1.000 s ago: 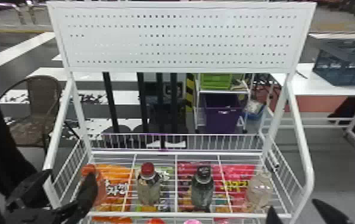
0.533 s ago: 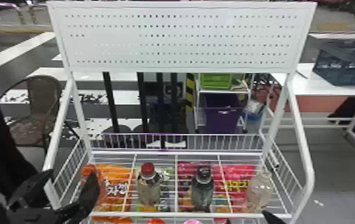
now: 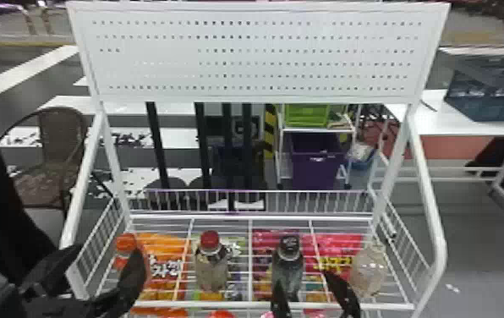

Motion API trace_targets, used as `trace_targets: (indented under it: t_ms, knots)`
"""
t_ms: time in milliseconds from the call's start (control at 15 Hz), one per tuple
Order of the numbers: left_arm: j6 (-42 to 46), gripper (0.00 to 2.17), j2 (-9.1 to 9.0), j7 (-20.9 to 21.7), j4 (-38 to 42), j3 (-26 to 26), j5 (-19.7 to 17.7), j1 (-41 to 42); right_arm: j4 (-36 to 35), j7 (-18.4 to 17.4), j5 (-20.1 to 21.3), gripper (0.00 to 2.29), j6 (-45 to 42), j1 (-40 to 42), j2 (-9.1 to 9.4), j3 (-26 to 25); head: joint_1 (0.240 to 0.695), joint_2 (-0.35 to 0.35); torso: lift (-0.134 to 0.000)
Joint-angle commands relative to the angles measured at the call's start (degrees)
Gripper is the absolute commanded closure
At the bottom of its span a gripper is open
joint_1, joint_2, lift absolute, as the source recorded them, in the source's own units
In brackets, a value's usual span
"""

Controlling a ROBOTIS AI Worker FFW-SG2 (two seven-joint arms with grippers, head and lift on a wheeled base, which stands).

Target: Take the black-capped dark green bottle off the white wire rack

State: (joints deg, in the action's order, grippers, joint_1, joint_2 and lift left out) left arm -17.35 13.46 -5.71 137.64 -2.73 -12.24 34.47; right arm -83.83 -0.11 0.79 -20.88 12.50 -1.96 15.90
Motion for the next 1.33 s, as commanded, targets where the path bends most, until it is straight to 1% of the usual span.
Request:
trace_targets:
  t_ms: [0,133,533,733,800,933,1000,1067,1267]
  knots:
    - [-0.02,0.14,0.17,0.0,-0.53,0.01,0.02,-0.01,3.59,-0.6,0.53,0.11,0.45,-3.36,0.9,0.53,0.499,0.0,0.0]
    - [-0.02,0.14,0.43,0.17,-0.61,0.01,0.02,-0.01,6.4,-1.3,0.61,0.11,0.45,-5.47,1.43,0.53,0.499,0.0,0.0]
    - [-0.02,0.14,0.61,0.0,-0.61,-0.08,0.28,0.25,12.47,-1.21,0.18,0.11,1.51,-11.01,1.96,1.15,0.499,0.0,0.0]
    - [0.34,0.14,0.61,0.17,-0.88,-0.17,0.46,0.69,14.49,-0.51,0.0,0.12,3.97,-13.12,2.01,1.5,0.499,0.0,0.0]
    - [0.69,0.14,0.61,0.17,-0.88,-0.17,0.46,0.78,14.75,-0.24,0.0,0.16,5.2,-13.47,2.01,1.59,0.499,0.0,0.0]
    - [0.86,0.14,0.69,0.17,-1.05,-0.17,0.46,0.87,14.49,-0.07,-0.35,0.69,6.78,-13.56,2.01,1.76,0.499,0.0,0.0]
    - [0.86,0.14,0.69,0.17,-1.05,-0.17,0.46,0.87,14.14,-0.07,-0.26,1.12,6.61,-13.29,2.01,1.76,0.499,0.0,0.0]
    - [0.86,0.14,0.69,0.17,-1.05,-0.17,0.46,0.87,13.34,-0.16,-0.26,1.36,6.61,-12.85,2.01,1.85,0.499,0.0,0.0]
    - [0.86,0.14,0.61,0.17,-1.05,-0.08,0.46,0.78,9.56,-0.51,-0.26,1.36,6.78,-11.09,1.78,1.76,0.499,0.0,0.0]
